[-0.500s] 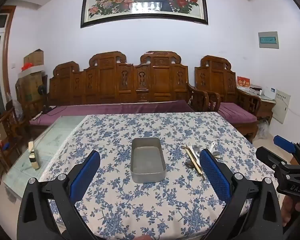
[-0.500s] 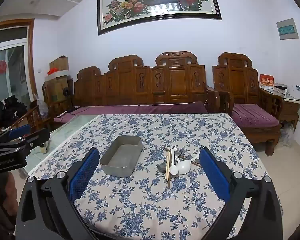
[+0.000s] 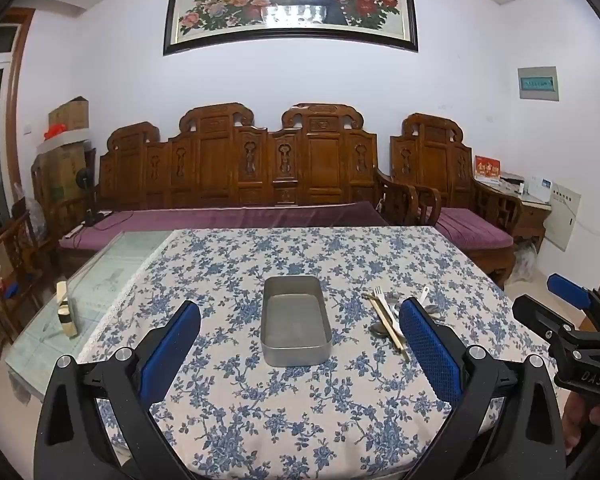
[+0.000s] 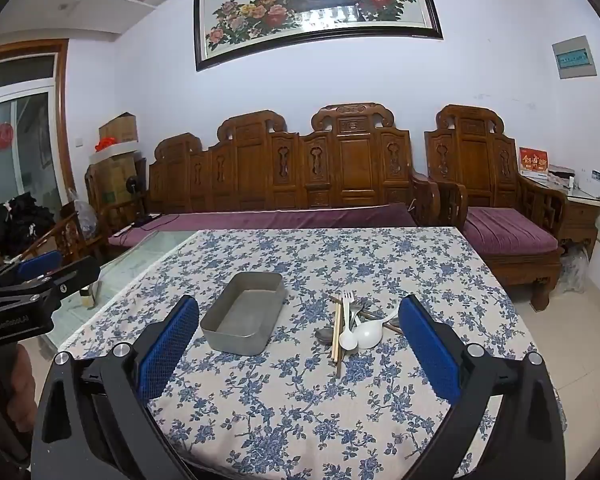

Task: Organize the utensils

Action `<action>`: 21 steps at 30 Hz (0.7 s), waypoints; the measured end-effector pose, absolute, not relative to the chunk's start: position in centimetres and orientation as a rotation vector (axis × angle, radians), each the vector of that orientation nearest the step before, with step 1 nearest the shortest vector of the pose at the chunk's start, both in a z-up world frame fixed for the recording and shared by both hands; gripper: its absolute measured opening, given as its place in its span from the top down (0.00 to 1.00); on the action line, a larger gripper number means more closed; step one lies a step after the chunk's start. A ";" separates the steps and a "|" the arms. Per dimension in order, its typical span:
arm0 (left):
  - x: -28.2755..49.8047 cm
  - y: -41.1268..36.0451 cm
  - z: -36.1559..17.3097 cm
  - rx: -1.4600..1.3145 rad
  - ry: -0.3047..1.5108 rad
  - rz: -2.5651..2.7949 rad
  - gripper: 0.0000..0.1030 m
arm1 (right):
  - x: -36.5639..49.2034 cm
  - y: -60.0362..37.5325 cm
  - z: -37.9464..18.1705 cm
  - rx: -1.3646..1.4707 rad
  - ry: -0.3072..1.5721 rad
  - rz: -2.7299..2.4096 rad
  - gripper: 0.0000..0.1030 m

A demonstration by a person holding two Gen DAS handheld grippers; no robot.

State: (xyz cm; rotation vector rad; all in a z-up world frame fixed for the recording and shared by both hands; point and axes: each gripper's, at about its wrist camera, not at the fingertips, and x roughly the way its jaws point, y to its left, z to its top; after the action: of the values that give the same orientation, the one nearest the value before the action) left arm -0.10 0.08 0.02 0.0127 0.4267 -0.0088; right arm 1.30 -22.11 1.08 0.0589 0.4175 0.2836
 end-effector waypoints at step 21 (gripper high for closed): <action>-0.1 0.1 0.1 0.012 0.429 -0.009 0.06 | 1.2 -22.1 1.2 0.061 0.416 0.286 0.03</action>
State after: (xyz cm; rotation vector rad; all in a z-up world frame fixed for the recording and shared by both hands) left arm -0.12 0.12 0.08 0.0119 0.4287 -0.0092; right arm 1.22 -22.06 1.16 0.0607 0.4161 0.2857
